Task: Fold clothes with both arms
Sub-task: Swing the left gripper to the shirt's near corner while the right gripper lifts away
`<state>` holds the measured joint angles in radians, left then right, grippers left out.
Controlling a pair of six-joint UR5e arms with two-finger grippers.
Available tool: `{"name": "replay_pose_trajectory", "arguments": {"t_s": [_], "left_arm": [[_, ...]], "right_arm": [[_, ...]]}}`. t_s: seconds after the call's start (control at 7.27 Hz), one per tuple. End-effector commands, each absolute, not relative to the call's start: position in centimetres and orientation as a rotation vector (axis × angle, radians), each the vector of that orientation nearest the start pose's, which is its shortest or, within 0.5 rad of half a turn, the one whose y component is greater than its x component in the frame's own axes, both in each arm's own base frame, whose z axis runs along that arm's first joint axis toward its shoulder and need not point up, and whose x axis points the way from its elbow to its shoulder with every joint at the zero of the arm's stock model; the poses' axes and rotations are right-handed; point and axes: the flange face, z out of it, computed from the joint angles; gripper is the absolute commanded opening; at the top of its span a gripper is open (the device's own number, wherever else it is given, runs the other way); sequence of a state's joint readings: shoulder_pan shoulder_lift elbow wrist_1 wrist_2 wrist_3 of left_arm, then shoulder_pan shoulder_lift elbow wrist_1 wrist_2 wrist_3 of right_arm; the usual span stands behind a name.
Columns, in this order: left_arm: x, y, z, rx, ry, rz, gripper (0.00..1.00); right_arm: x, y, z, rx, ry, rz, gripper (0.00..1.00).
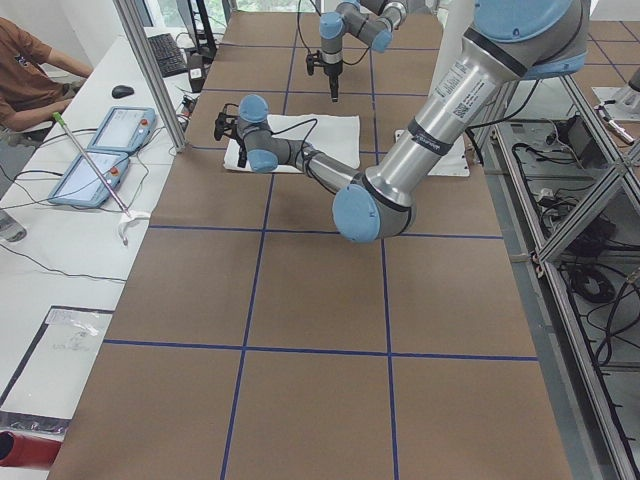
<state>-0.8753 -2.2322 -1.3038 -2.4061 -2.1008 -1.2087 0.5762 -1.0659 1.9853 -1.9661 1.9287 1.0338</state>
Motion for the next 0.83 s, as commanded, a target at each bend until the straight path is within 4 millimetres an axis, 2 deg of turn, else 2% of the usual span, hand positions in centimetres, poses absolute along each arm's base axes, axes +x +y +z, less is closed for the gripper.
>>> {"name": "replay_pose_trajectory", "arguments": {"t_s": [0.0, 0.14, 0.28, 0.41, 0.55, 0.69], "left_arm": [[40.5, -52.4, 29.5, 0.161, 1.323, -0.192, 1.00], [40.2, -48.0, 29.4, 0.058, 1.359, -0.256, 1.00], [42.1, -43.2, 29.3, -0.024, 1.366, -0.304, 1.00], [45.6, -38.2, 29.7, -0.049, 1.320, -0.369, 1.00], [49.3, -34.1, 29.1, -0.103, 1.245, -0.441, 0.99], [51.4, -31.8, 27.7, -0.116, 1.180, -0.465, 0.99]], "right_arm": [[-37.1, -40.4, 23.0, -0.018, -0.730, -0.023, 1.00], [-36.0, -39.8, 22.3, -0.006, -0.752, -0.019, 1.00], [-34.3, -40.3, 22.2, -0.018, -0.773, 0.003, 1.00], [-33.9, -40.1, 22.3, -0.052, -0.795, -0.001, 1.00], [-33.6, -39.9, 22.4, -0.053, -0.796, -0.002, 1.00], [-33.5, -39.8, 23.1, -0.058, -0.785, 0.001, 1.00]]}}
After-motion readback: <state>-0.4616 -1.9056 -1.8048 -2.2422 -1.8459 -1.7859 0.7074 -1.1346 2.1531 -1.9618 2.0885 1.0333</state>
